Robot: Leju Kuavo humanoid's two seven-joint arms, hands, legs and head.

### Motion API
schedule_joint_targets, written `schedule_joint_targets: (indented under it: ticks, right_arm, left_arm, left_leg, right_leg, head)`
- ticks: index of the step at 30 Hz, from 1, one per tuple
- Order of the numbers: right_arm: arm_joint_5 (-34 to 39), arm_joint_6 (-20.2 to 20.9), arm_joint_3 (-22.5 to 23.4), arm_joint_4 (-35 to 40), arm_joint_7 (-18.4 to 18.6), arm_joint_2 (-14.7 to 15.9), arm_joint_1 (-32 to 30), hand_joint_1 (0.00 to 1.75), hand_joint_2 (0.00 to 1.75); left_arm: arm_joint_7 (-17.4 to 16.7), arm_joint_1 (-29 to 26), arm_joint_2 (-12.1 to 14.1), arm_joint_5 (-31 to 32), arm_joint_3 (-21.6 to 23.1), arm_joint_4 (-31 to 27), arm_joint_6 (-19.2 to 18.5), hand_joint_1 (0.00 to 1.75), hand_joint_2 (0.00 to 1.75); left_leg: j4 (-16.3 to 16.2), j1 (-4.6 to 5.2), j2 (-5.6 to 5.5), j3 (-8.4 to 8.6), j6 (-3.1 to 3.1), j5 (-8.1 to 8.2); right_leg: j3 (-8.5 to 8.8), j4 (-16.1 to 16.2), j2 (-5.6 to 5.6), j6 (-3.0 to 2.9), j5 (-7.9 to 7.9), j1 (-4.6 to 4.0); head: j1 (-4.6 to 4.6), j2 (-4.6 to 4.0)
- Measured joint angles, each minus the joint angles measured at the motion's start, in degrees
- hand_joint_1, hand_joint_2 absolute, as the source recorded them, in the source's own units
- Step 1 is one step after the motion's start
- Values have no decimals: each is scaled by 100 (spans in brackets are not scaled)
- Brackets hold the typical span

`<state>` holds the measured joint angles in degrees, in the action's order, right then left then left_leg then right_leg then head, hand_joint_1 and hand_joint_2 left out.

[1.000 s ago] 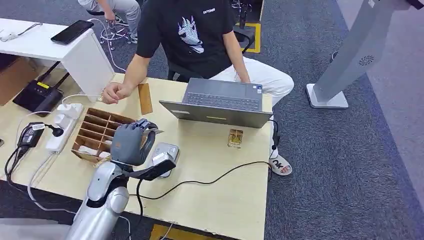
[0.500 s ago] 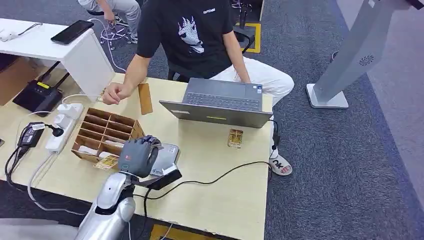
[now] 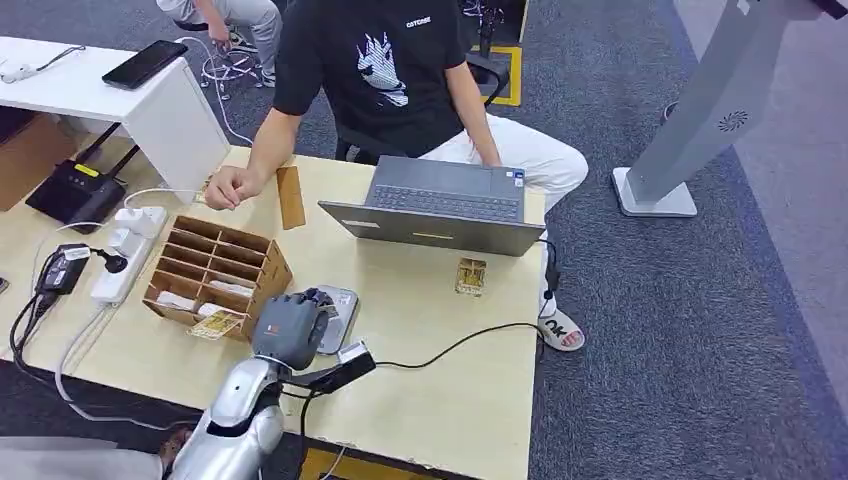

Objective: Pass the card to the sensor for recognition and then transmit it.

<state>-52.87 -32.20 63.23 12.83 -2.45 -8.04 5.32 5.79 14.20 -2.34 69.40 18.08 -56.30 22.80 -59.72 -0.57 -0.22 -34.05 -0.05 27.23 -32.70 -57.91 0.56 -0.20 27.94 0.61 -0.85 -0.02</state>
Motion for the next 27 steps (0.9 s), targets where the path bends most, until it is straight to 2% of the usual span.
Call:
schedule_joint_targets:
  ticks: [17, 24, 27]
  right_arm:
    - [-105, 61, -6, -9, 13, -11, 0, 0, 175]
    - [-105, 76, -7, -9, 4, -17, -2, 0, 175]
    - [-101, 74, -7, -9, -11, -20, -5, 0, 175]
  left_arm:
    - [146, 41, -63, -52, 0, 503, 190, 175, 175]
    - [225, 65, -63, -179, 0, 551, 258, 175, 175]
    - [223, 76, 29, -160, -2, 437, 214, 175, 175]
  left_leg:
    - [1, 0, -2, 4, 0, 0]
    - [1, 0, -2, 8, 1, -1]
    - [1, -1, -1, 9, -1, -2]
  right_leg:
    - [9, 0, -5, 1, 0, 0]
    - [13, -1, -6, 1, 0, 0]
    - [12, -2, -6, 0, -1, 0]
  head:
    - [0, -2]
    - [0, 0]
    - [0, 0]
